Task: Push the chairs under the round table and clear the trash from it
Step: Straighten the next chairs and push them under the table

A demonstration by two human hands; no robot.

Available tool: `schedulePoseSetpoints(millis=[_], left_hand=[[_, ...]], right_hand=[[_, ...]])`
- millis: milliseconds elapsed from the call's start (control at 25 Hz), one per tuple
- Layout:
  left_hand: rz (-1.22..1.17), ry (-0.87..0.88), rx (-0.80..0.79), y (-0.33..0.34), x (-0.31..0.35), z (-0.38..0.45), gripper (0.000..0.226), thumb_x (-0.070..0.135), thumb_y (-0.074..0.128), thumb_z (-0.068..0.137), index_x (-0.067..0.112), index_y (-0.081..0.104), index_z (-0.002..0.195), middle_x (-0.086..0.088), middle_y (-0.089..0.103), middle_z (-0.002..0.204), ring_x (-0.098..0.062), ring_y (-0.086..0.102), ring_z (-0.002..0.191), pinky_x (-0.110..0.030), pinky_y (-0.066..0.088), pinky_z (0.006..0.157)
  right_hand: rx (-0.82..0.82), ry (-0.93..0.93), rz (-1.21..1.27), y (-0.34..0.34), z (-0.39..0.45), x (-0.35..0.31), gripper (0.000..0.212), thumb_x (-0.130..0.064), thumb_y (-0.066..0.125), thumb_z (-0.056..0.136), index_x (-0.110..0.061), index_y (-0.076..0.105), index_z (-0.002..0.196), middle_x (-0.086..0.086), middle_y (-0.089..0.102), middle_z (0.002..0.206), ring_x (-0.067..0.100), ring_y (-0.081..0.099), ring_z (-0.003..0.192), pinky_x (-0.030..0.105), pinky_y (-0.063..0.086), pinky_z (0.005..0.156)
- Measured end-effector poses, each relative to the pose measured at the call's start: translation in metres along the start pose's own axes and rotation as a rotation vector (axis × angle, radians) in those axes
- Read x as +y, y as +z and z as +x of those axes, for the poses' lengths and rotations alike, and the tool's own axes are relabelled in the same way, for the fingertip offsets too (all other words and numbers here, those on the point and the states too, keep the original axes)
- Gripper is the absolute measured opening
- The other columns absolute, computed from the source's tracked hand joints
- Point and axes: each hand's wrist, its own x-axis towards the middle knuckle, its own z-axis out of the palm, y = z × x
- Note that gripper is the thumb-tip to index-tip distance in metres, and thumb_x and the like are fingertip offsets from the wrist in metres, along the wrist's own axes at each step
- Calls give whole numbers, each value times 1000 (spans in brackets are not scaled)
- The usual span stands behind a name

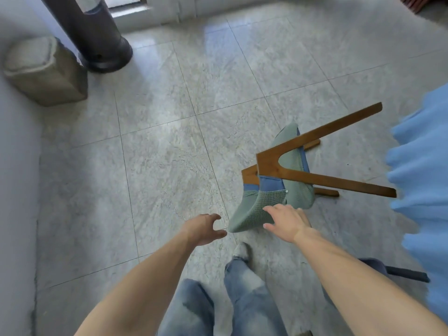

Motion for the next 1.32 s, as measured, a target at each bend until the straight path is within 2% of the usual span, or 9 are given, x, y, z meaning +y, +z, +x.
schedulePoseSetpoints(millis=[200, 280, 440, 640, 760, 880, 1000, 1120, 1320], left_hand=[[-48, -20, -92, 38, -29, 96, 70, 61, 56, 87, 28, 38, 147, -2, 54, 141, -22, 54, 123, -41, 49, 98], [-54, 0, -146, 65, -42, 143, 72, 60, 57, 86, 28, 37, 147, -3, 54, 140, -24, 55, 122, -42, 49, 97], [-24, 26, -204, 120, -58, 233, 76, 58, 61, 86, 27, 32, 150, -4, 56, 135, -25, 56, 119, -43, 50, 94], [-169, 71, -244, 189, -45, 307, 88, 50, 69, 84, 24, 23, 154, -7, 43, 147, -27, 51, 127, -42, 46, 100], [-242, 85, -240, 219, -37, 330, 85, 45, 71, 82, 24, 28, 152, -8, 47, 144, -28, 52, 125, -41, 46, 101], [-249, 156, -179, 233, -34, 336, 69, 38, 69, 85, 27, 40, 146, -7, 56, 134, -27, 57, 115, -37, 48, 93], [-191, 209, -99, 237, -31, 333, 56, 27, 60, 90, 26, 43, 144, -9, 64, 123, -29, 63, 104, -37, 51, 82], [-141, 215, -58, 234, -27, 326, 49, 18, 54, 91, 23, 49, 140, -13, 69, 106, -32, 65, 91, -33, 48, 68], [-66, 240, -26, 204, -27, 321, 31, 19, 52, 91, 19, 61, 121, -10, 69, 93, -30, 65, 80, -34, 52, 65]], right_hand=[[-16, -69, -123, 46, 99, -4, 53, -47, 56, 93, -28, 42, 141, 0, 52, 136, 25, 45, 128, 45, 37, 104], [-47, -139, -243, 79, 141, -10, 50, -41, 58, 93, -26, 43, 139, 2, 51, 138, 26, 38, 134, 46, 28, 112], [-140, -197, -488, 142, 217, -16, 54, -30, 58, 95, -24, 37, 144, 8, 42, 148, 35, 17, 148, 64, 1, 117], [-196, -206, -679, 183, 264, -2, 37, -40, 58, 94, -25, 55, 127, 3, 61, 123, 35, 40, 131, 67, -18, 111], [-198, -189, -700, 194, 278, -4, 23, -31, 55, 94, -26, 61, 115, -3, 66, 109, 30, 49, 120, 67, -11, 114], [-195, -172, -679, 196, 281, -8, 20, -26, 50, 96, -30, 64, 109, -6, 69, 107, 26, 52, 115, 60, 7, 116], [-185, -172, -638, 192, 279, -8, 22, -24, 48, 96, -29, 66, 107, -6, 70, 107, 23, 52, 113, 53, 14, 113], [-170, -197, -613, 189, 276, -6, 24, -22, 47, 96, -29, 68, 105, -6, 70, 105, 24, 52, 113, 54, 11, 114], [-126, -219, -617, 171, 276, -1, 25, -20, 48, 94, -30, 69, 100, -7, 70, 90, 25, 54, 110, 66, -13, 113]])
